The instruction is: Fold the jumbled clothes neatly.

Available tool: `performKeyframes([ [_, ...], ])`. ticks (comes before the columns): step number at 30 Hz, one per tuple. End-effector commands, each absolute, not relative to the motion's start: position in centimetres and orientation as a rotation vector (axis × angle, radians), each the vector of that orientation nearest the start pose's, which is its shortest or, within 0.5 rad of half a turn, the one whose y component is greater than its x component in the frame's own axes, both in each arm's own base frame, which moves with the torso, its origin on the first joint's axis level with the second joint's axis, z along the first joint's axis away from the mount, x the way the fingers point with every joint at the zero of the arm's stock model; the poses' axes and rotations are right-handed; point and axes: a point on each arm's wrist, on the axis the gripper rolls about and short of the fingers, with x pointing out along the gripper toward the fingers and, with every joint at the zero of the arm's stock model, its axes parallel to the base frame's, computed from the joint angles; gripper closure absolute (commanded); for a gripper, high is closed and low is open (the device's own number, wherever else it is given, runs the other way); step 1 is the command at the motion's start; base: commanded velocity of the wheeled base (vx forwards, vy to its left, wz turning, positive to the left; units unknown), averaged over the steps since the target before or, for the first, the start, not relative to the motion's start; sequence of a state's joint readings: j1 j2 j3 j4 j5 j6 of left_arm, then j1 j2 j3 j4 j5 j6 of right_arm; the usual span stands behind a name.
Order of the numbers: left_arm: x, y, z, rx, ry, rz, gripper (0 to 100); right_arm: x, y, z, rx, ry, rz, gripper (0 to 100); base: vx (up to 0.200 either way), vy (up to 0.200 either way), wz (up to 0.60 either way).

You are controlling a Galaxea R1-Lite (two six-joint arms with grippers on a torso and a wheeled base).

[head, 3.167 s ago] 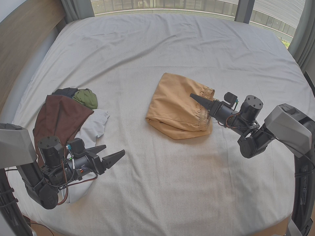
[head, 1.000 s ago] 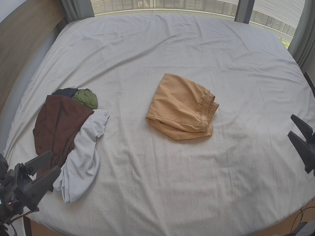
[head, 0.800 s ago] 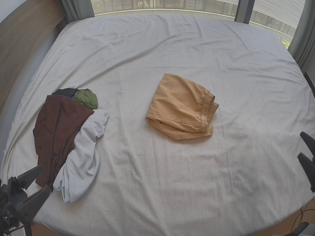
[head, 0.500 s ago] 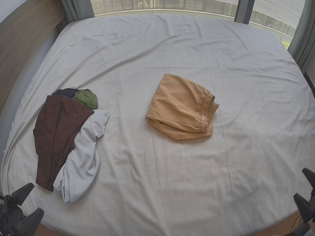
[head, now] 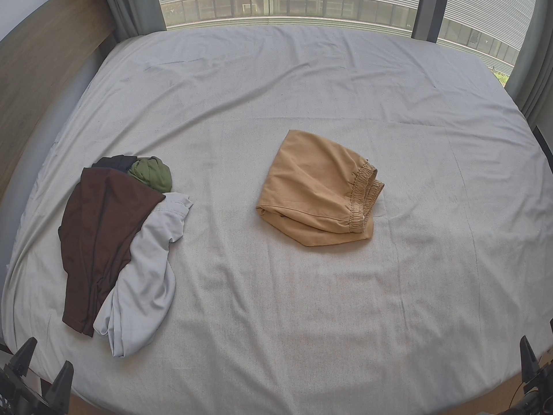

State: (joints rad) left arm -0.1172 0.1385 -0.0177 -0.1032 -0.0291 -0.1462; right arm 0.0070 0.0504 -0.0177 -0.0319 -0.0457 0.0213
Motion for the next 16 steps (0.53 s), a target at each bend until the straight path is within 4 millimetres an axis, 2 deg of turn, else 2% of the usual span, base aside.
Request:
performKeyframes([
  [1,-2.29,-0.01,8.0,0.011,-0.044,0.011,0,-2.28,-0.03,7.56,-0.008,-0.002,-0.002,0,0.0,0.0,0.0],
  [2,-2.27,0.0,7.88,0.048,-0.03,0.011,0,-2.27,-0.03,7.57,-0.008,0.0,-0.003,0,0.0,0.0,0.0],
  [6,-2.22,0.03,7.56,-0.012,0.021,0.015,0,-2.27,-0.02,7.57,-0.009,0.0,-0.002,0,0.0,0.0,0.0],
  [16,-2.25,0.03,7.53,-0.026,0.007,0.02,0,-2.27,-0.02,7.57,-0.008,0.0,0.0,0,0.0,0.0,0.0],
])
